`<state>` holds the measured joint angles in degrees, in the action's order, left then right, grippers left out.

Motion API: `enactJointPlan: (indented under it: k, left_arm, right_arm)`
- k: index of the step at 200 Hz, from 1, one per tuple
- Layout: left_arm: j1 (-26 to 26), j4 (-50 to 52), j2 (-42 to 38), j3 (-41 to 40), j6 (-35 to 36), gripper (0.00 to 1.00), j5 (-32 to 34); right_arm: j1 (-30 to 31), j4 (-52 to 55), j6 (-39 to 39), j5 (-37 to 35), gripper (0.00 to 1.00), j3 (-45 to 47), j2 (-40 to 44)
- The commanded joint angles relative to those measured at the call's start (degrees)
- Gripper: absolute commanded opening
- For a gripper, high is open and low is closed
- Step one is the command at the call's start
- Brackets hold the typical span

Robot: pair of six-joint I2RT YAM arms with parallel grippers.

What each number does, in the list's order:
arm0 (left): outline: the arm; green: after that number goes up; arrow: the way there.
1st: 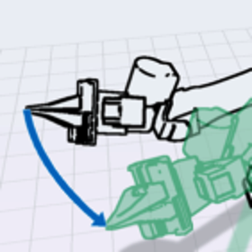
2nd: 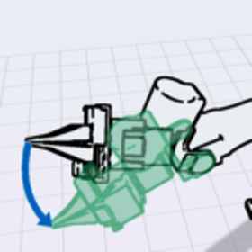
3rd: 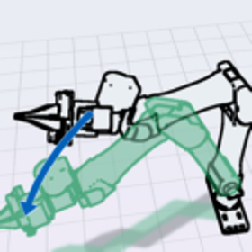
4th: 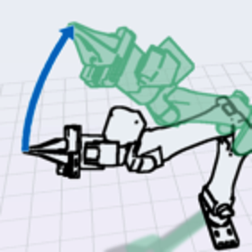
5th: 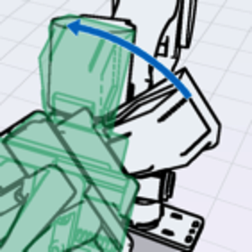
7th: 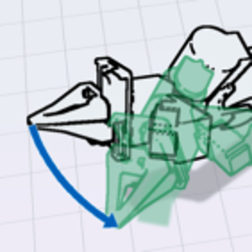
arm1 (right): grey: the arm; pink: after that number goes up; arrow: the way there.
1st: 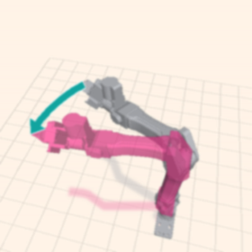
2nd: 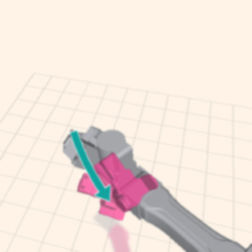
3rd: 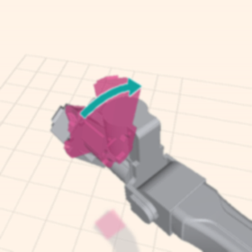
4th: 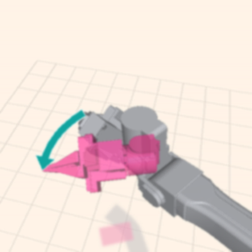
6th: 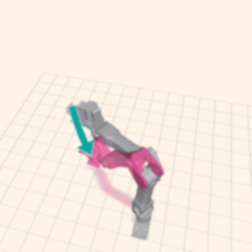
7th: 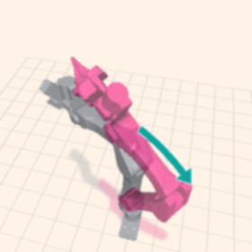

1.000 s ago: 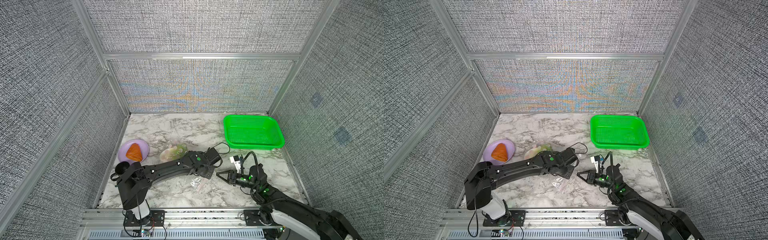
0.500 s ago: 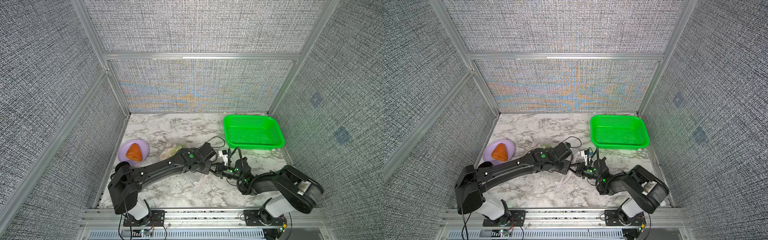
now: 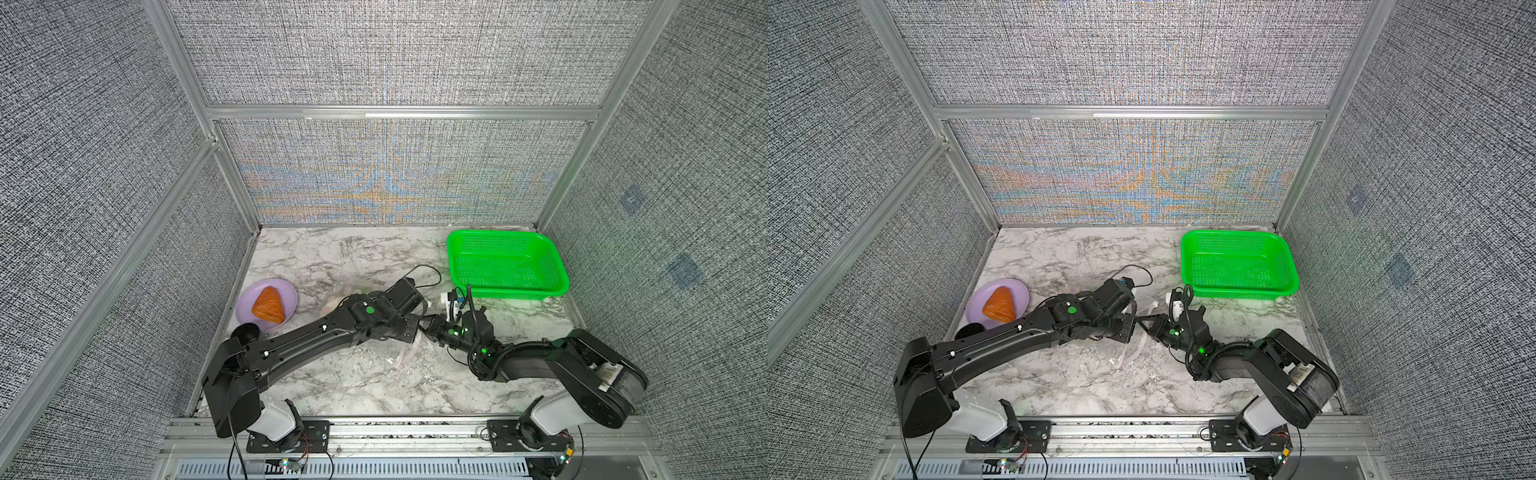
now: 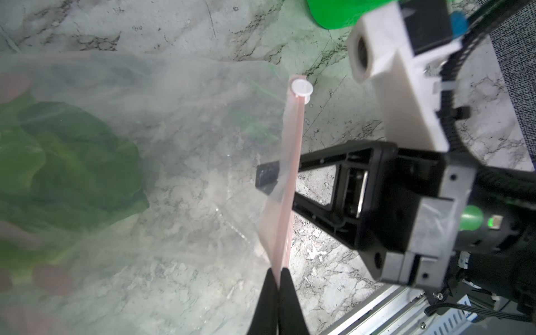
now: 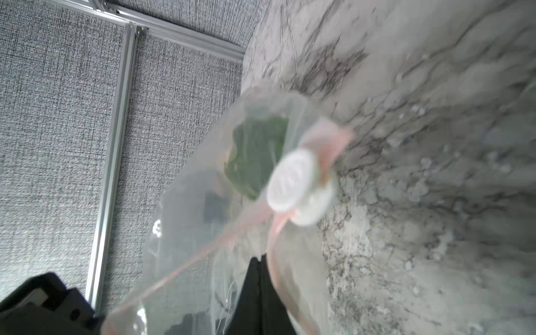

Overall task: Open the zip-top bag and take out the chinese cabbages
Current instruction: Pick up the Chinese cabbage from the zipper food storage bag.

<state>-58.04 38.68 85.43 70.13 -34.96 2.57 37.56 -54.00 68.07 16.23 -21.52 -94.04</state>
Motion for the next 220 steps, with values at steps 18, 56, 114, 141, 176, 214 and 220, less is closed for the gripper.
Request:
enactJointPlan:
  k: [18,56,114,141,176,214,220]
  left_arm:
    - [-0.1,-1.6,0.2,-0.5,-0.4,0.00,-0.9]
    - [0.0,-0.9,-0.4,0.1,-0.5,0.00,0.7]
    - [0.6,-0.3,1.6,2.9,-0.5,0.00,1.8]
    - [0.6,0.5,4.6,4.7,0.9,0.00,0.2]
    - [0.7,-0.9,5.7,4.8,0.5,0.00,0.1]
    - [0.7,-2.8,3.9,4.5,0.5,0.00,-0.2]
    - [0.7,-3.2,3.5,4.3,0.5,0.00,-0.5]
  right_arm:
    - [-3.6,9.9,-6.8,-2.4,0.00,-1.3,0.4]
    - [-4.9,6.1,-5.2,-1.3,0.00,1.4,-2.5]
    - [-4.7,9.4,-8.7,-1.9,0.00,0.2,-0.6]
    - [-3.5,12.7,-13.9,-0.4,0.00,-2.3,2.0]
    - [0.3,4.6,-14.1,3.9,0.01,-0.1,5.9]
    - [4.1,-17.8,-3.9,7.0,0.07,4.4,-0.4]
    - [4.5,-20.6,-2.8,7.6,0.08,4.1,-2.7]
